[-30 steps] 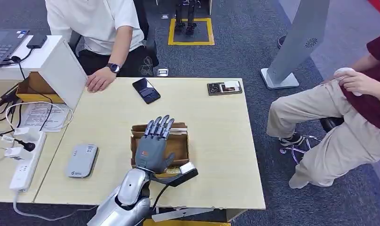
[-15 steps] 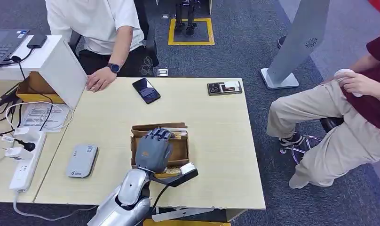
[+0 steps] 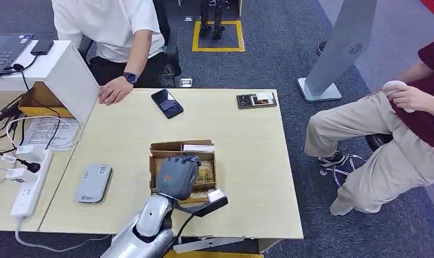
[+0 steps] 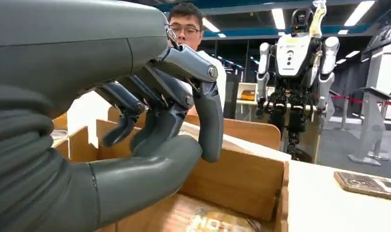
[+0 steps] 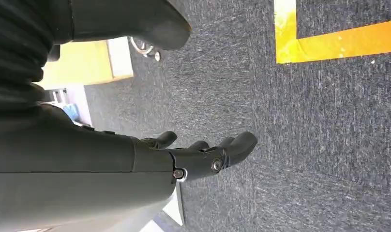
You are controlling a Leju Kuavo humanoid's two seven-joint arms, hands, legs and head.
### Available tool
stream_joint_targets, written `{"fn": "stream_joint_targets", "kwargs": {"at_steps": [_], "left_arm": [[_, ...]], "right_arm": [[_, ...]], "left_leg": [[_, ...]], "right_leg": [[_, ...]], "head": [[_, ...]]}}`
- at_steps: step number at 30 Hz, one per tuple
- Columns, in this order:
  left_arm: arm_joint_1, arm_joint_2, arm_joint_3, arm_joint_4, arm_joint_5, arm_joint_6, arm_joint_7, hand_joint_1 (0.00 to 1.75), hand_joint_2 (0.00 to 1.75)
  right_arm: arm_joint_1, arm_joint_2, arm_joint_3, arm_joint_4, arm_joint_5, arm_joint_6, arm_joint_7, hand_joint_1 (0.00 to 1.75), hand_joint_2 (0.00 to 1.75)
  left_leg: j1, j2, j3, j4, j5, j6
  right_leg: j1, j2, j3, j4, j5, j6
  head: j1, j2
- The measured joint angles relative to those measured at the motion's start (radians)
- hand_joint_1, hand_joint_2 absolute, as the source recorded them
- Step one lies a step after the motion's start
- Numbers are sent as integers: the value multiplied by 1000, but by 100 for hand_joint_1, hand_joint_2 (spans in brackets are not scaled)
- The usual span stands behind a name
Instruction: Pass the card to the sensor for recognition and then transmit it.
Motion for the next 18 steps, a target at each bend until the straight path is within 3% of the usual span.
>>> {"fn": "stream_joint_targets", "kwargs": {"at_steps": [4,8,10,11,13,18], "left_arm": [[8,0,-2,0,1,2,0,155,175],[9,0,-2,0,10,4,-3,175,175],[9,0,-2,0,14,4,-8,168,175],[9,0,-2,0,16,4,-8,152,175],[9,0,-2,0,17,6,-11,3,175],[11,1,-2,0,18,42,-11,0,175]], "right_arm": [[0,0,0,0,0,0,0,0,175],[0,0,0,0,0,0,0,0,175],[0,0,0,0,0,0,0,0,175],[0,0,0,0,0,0,0,0,175],[0,0,0,0,0,0,0,0,175],[0,0,0,0,0,0,0,0,175]], "left_leg": [[0,0,0,0,0,0],[0,0,0,0,0,0],[0,0,0,0,0,0],[0,0,0,0,0,0],[0,0,0,0,0,0],[0,0,0,0,0,0]], "right_leg": [[0,0,0,0,0,0],[0,0,0,0,0,0],[0,0,0,0,0,0],[0,0,0,0,0,0],[0,0,0,0,0,0],[0,0,0,0,0,0]], "head": [[0,0],[0,0],[0,0],[0,0],[0,0],[0,0]]}}
